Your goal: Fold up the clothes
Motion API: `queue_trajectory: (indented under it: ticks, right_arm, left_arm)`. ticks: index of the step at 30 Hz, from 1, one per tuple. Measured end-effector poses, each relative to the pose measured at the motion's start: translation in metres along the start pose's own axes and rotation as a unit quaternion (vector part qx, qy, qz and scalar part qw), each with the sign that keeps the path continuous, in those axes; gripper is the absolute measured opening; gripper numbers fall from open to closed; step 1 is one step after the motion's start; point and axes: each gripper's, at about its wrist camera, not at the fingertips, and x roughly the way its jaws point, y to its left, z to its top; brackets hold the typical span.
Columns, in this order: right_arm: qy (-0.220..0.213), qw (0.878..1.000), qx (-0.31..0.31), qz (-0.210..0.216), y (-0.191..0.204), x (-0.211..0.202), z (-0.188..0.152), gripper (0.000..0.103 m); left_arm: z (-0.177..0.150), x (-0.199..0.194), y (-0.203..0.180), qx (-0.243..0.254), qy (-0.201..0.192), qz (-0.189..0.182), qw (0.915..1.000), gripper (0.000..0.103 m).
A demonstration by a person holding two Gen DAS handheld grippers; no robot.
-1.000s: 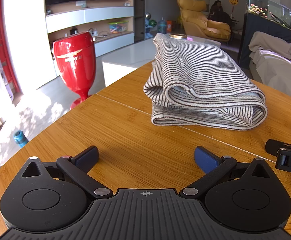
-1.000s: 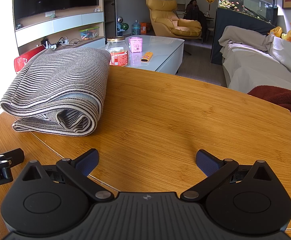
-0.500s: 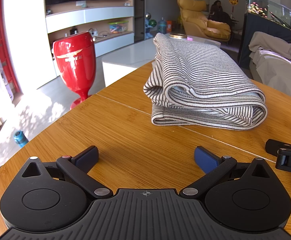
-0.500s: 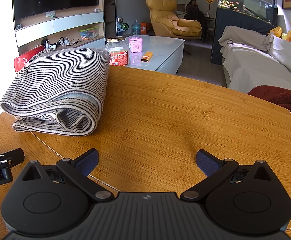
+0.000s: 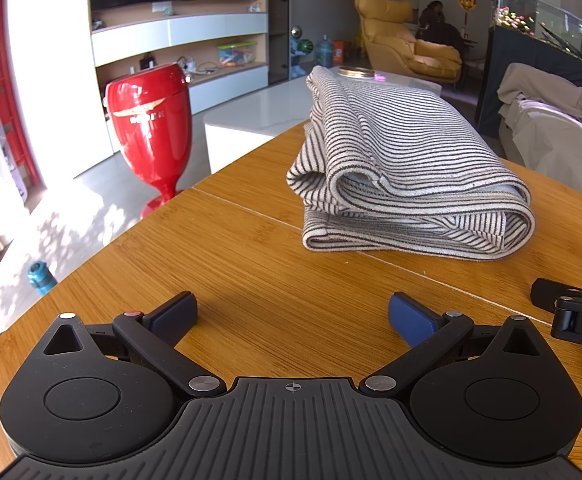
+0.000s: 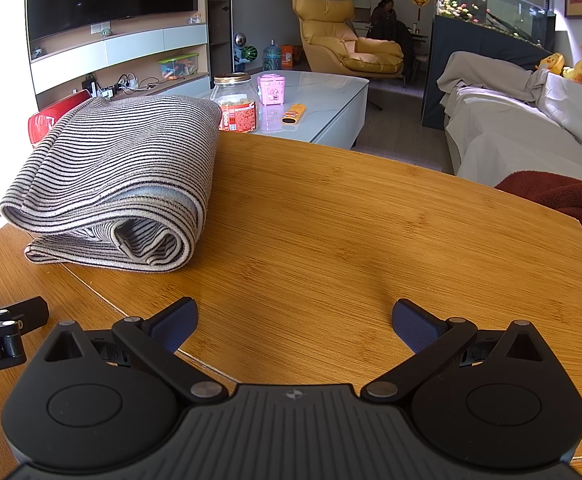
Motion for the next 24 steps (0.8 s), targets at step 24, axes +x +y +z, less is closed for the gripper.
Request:
queue_trajectory:
  ticks: [24]
  right_arm:
    - [0.000,1.000,0.000,0.000,0.0016,0.0004,0.0001,0.103]
  left_arm:
    - [0.0027,-0.0005,0.0036,0.007,0.019,-0.013,0.9997,0.103]
